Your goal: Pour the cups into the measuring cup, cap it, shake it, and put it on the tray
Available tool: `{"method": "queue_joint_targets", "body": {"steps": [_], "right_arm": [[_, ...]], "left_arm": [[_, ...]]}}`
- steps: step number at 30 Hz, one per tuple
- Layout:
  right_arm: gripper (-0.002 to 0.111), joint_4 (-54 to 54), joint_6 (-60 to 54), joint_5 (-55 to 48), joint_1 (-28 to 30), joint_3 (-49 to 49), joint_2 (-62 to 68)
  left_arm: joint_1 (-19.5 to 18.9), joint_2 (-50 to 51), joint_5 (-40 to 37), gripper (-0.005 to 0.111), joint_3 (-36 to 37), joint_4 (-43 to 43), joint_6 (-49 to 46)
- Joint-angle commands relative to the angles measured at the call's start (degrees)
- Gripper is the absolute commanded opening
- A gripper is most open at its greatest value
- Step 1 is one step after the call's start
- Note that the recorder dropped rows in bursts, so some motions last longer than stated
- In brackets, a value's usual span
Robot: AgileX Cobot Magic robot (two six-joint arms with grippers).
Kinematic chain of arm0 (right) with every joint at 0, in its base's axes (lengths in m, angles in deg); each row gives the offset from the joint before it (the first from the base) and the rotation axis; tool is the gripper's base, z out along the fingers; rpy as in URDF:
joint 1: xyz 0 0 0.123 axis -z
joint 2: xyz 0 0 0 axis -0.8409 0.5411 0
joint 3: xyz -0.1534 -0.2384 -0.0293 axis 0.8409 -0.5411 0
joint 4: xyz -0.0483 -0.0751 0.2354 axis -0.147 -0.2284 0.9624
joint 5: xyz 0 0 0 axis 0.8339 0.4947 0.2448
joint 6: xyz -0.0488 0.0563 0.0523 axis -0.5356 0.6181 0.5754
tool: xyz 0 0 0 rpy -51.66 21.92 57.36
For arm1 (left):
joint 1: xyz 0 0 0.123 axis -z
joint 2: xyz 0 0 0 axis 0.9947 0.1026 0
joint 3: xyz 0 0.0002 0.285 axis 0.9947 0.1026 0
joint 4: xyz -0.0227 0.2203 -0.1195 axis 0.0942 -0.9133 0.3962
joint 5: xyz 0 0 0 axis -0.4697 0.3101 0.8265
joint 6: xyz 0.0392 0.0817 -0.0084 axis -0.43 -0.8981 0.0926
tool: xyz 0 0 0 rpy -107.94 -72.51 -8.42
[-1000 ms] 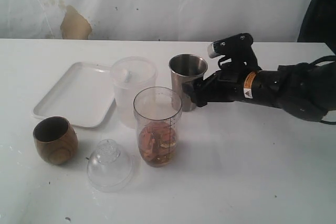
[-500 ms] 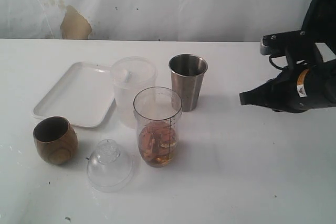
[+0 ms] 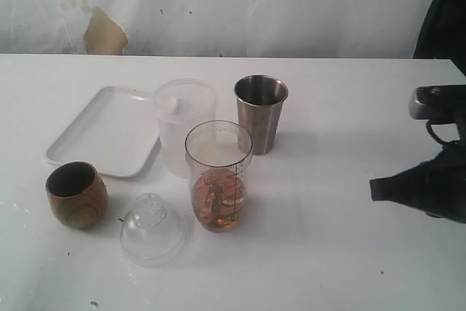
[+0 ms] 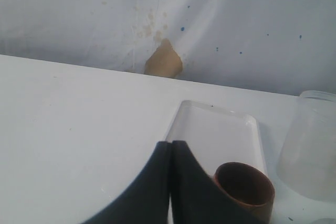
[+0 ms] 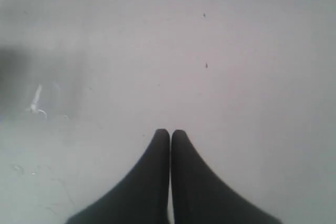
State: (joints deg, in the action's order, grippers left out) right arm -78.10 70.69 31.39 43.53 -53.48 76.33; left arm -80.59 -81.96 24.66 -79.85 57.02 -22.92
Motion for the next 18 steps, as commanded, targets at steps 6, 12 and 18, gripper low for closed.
{"method": "queue_joint_targets", "body": {"steps": [6, 12, 18], "right_arm": [[0.000, 3.8, 0.5, 19.7, -0.1, -16.0, -22.3], [0.000, 3.7, 0.5, 28.3, -0.1, -27.0, -36.5], [0.000, 3.2, 0.2, 29.5, -0.1, -33.6, -49.9]], "left_arm": [[0.0, -0.2, 0.1, 0.000, 0.4, -0.3, 0.0], [0.0, -0.2, 0.1, 0.000, 0.4, -0.3, 0.0], [0.0, -0.2, 0.9, 0.000, 0.4, -0.3, 0.0]]}}
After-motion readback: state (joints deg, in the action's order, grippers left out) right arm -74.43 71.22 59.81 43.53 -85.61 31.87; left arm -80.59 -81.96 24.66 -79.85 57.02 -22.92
